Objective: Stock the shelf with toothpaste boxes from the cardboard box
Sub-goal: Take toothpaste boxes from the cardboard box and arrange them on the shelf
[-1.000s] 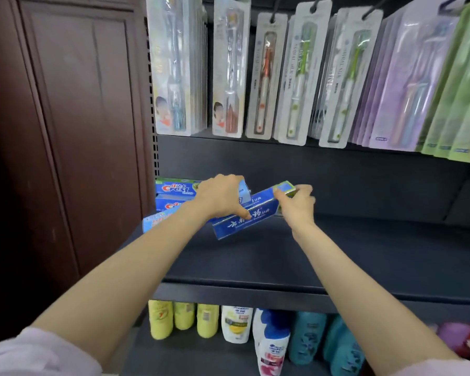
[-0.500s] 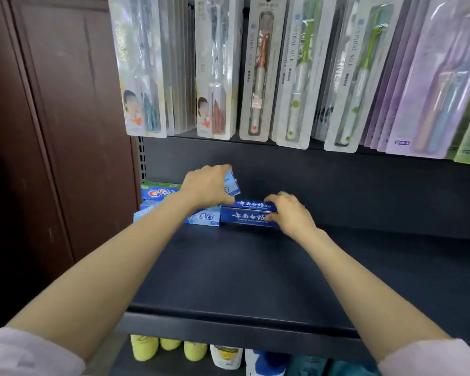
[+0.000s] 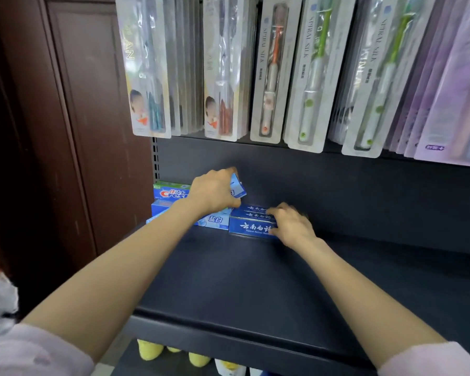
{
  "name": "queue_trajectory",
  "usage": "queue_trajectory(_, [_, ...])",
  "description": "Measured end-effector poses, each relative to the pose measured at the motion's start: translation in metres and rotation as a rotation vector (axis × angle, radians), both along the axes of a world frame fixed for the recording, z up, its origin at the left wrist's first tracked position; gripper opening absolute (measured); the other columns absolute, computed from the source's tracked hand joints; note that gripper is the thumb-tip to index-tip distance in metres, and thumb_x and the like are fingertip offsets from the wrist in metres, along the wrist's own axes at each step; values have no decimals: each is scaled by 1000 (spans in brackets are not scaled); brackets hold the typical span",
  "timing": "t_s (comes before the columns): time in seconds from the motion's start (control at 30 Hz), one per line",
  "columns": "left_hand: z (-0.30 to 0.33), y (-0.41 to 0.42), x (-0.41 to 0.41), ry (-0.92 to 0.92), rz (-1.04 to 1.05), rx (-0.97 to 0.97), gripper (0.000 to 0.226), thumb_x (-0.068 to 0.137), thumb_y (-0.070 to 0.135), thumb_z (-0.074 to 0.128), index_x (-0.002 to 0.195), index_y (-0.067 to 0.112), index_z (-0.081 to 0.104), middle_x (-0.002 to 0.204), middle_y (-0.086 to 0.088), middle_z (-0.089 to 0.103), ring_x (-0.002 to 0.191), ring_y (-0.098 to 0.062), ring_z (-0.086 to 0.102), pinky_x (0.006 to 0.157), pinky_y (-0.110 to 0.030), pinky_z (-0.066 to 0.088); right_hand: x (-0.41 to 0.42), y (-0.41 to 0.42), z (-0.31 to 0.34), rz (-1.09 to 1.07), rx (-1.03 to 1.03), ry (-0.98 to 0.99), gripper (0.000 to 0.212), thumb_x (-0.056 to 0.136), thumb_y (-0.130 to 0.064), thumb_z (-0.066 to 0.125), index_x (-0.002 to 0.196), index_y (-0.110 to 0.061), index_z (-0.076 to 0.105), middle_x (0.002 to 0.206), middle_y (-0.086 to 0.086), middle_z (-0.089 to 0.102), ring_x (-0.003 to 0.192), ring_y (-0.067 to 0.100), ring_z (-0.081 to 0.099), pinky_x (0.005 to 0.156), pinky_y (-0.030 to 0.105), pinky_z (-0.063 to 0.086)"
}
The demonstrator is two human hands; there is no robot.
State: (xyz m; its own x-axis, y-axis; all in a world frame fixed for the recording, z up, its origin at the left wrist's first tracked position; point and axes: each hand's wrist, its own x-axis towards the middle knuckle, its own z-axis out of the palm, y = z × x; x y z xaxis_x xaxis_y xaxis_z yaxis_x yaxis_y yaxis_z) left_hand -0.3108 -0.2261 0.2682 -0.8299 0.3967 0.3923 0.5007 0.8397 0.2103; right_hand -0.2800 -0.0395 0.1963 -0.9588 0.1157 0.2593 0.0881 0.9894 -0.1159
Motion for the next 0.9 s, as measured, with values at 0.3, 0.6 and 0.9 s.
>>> queue_trajectory(0.3, [1,1,-8,-187,-146,403,46,71,45,76,96,19,48,82,5,57,78,-15,57,73,-30,48,9,-69,25,457,-1067,-170,36,89,-20,64,123,-16,54,118,-5,63,114,6,57,97,23,45])
queue_trajectory(0.6, [-10,-56,-37,-453,-276,577,50,83,36,69,117,13,39,105,-1,56,94,-15,57,78,-26,47,-13,-116,21,273,-1540,49,27,96,-13,51,117,4,53,108,15,65,86,17,66,76,21,57])
queue_trajectory(0.9, [-15,-132,-71,-205,-326,124,33,88,14,63,121,8,61,121,-8,64,111,-23,60,92,-24,42,-28,-158,24,-230,-582,316,38,81,-33,71,96,-1,55,102,16,65,95,33,62,76,41,51])
